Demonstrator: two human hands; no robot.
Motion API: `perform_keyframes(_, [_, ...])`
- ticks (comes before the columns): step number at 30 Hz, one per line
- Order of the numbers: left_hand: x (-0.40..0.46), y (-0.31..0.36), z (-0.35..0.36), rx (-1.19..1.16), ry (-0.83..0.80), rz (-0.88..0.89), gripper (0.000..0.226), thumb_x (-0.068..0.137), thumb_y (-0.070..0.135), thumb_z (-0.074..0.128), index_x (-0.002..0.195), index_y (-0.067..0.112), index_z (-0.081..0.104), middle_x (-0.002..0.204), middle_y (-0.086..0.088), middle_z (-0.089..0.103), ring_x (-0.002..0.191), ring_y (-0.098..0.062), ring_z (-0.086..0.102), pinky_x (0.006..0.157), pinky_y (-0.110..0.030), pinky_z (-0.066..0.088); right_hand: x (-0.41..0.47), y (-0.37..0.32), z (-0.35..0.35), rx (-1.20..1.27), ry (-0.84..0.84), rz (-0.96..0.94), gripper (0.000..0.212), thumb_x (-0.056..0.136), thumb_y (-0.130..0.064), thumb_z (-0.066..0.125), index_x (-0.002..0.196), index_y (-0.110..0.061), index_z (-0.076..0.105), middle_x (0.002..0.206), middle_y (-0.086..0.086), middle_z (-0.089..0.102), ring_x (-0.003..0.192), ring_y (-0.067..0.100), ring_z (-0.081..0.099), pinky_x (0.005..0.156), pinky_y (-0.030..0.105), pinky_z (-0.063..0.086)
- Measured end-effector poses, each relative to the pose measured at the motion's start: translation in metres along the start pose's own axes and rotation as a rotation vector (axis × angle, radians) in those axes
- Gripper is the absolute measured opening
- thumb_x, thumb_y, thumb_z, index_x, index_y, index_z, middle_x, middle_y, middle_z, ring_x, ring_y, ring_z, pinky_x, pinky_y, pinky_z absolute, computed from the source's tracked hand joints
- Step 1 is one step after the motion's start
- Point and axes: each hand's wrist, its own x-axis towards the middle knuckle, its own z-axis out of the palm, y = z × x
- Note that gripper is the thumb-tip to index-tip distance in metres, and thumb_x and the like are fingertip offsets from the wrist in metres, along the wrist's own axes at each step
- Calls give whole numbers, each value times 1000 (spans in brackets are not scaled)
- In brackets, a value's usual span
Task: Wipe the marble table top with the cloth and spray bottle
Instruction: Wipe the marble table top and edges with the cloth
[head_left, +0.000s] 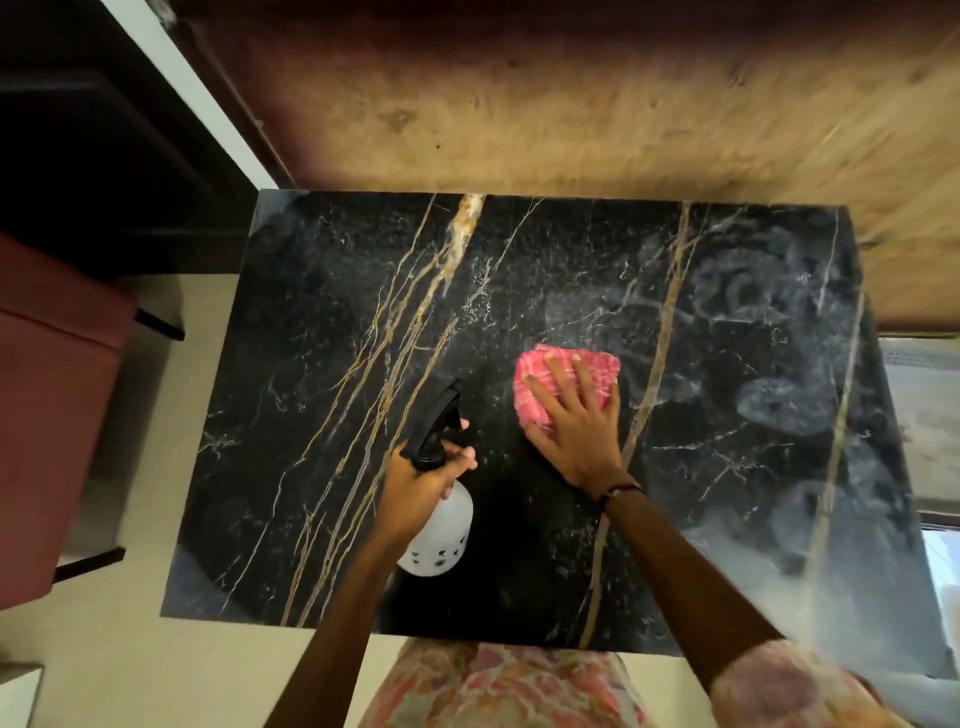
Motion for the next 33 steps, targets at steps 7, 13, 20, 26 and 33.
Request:
perform_keyframes(7, [28, 15, 3, 24, -2, 1, 14, 84, 7, 67, 71, 13, 69, 43, 6, 46, 54, -23, 45, 68, -35, 42, 10, -40, 13, -23, -11, -329, 60, 91, -58, 31, 147, -35, 28, 157, 3, 27, 146, 32, 17, 108, 71, 15])
perform_keyframes(13, [52, 27, 1, 13, -24, 42, 22, 86, 2, 63, 108, 5, 67, 53, 7, 65, 59, -23, 48, 65, -22, 46, -4, 45, 1, -89, 0, -246, 69, 91, -72, 17, 150, -36, 21, 159, 3, 21, 148, 30, 11, 109, 68, 16])
perform_keyframes(20, [70, 41, 3, 19, 0, 74, 13, 88, 5, 62, 99, 3, 68, 44, 9, 58, 71, -31, 51, 75, -32, 46, 117, 0, -13, -7, 48, -3, 65, 87, -63, 31, 141, -31, 43, 154, 7, 33, 143, 37, 23, 104, 72, 8])
perform_keyframes(26, [87, 56, 5, -13, 10, 58, 26, 86, 8, 65, 67, 25, 71, 56, -17, 59, 55, -21, 49, 74, -37, 44, 89, -1, 1, -100, 29, -320, 64, 90, -65, 27, 147, -36, 29, 158, 1, 24, 147, 30, 14, 111, 68, 11])
perform_keyframes(33, [110, 69, 4, -9, -10, 81, 12, 87, 6, 63, 91, 15, 70, 52, 8, 63, 60, -25, 50, 73, -38, 49, 124, 63, -19, -59, 81, -112, 68, 87, -68, 30, 146, -35, 31, 158, 2, 23, 146, 31, 16, 107, 70, 19])
